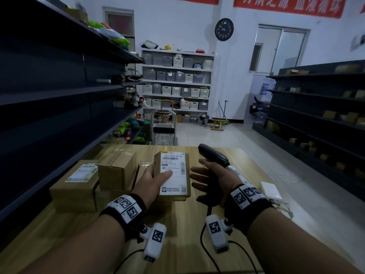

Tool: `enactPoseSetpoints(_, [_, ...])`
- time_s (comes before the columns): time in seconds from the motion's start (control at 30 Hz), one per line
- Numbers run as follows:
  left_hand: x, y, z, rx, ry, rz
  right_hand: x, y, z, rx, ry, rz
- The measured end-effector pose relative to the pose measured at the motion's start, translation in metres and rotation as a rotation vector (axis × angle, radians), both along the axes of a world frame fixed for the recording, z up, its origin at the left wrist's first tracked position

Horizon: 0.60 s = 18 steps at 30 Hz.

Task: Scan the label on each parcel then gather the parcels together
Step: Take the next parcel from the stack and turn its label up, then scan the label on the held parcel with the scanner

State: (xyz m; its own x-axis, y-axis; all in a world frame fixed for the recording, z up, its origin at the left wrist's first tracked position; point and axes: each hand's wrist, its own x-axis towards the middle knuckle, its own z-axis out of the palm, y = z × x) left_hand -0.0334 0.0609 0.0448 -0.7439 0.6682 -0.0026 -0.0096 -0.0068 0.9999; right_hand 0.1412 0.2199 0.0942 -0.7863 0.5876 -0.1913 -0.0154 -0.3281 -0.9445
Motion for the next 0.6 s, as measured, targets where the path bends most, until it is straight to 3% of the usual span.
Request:
enactPoseSetpoints(0.37, [-0.017, 0.001, -0.019, 0.014, -0.088, 0.132, -0.007, -0.012, 0.001, 0.205, -0.067, 0.001])
enactPoseSetpoints(0.6, [-0.020, 0.004, -0.021, -0.016, -0.044, 0.138, -0.014, -0.019, -0.002, 0.204, -0.116, 0.021])
